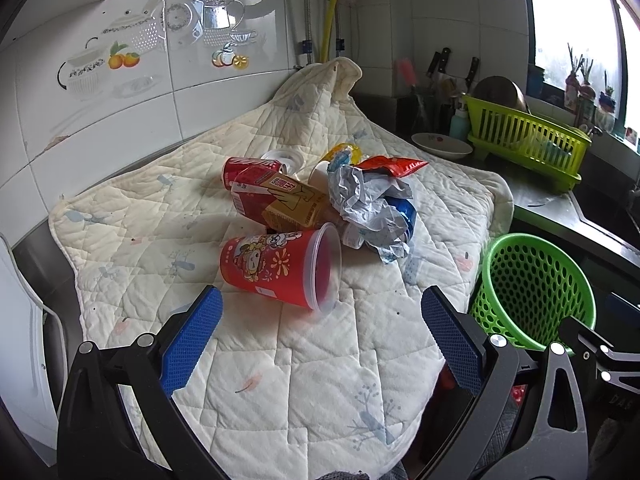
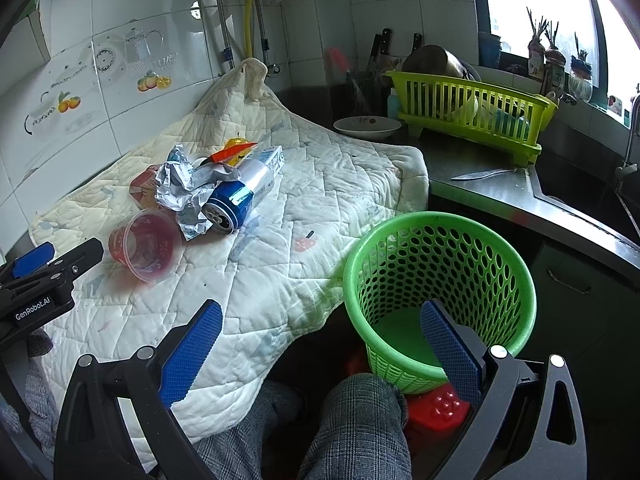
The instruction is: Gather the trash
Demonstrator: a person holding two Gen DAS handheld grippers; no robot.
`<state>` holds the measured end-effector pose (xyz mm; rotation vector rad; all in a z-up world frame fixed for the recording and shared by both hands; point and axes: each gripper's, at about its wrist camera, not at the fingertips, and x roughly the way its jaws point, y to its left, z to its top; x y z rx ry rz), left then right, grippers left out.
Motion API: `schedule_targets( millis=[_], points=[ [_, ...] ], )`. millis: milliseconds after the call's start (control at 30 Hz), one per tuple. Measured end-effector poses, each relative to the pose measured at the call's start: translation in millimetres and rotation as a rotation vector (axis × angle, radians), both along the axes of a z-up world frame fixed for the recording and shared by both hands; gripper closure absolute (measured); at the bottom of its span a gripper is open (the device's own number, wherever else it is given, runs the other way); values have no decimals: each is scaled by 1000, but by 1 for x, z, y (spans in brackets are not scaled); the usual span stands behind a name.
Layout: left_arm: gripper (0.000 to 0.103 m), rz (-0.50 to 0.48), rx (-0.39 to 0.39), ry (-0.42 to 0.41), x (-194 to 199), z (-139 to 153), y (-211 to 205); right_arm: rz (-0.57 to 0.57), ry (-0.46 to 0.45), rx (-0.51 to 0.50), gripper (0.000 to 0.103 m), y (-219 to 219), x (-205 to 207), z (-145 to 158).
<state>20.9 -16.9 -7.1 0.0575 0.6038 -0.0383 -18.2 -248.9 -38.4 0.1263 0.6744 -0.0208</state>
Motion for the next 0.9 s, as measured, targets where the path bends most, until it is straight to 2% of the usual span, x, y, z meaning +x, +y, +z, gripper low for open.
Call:
schedule_targets(
  millis=[433,767,900],
  points=[
    [5,43,-7,14,12,0,18,65,8,-14,7,12,22,-1],
    [5,129,-27,17,23,4,55,186,3,26,7,28,60,13],
    [5,161,-39,25,26,2,68,249,-13,10,7,43,78,21]
  ],
)
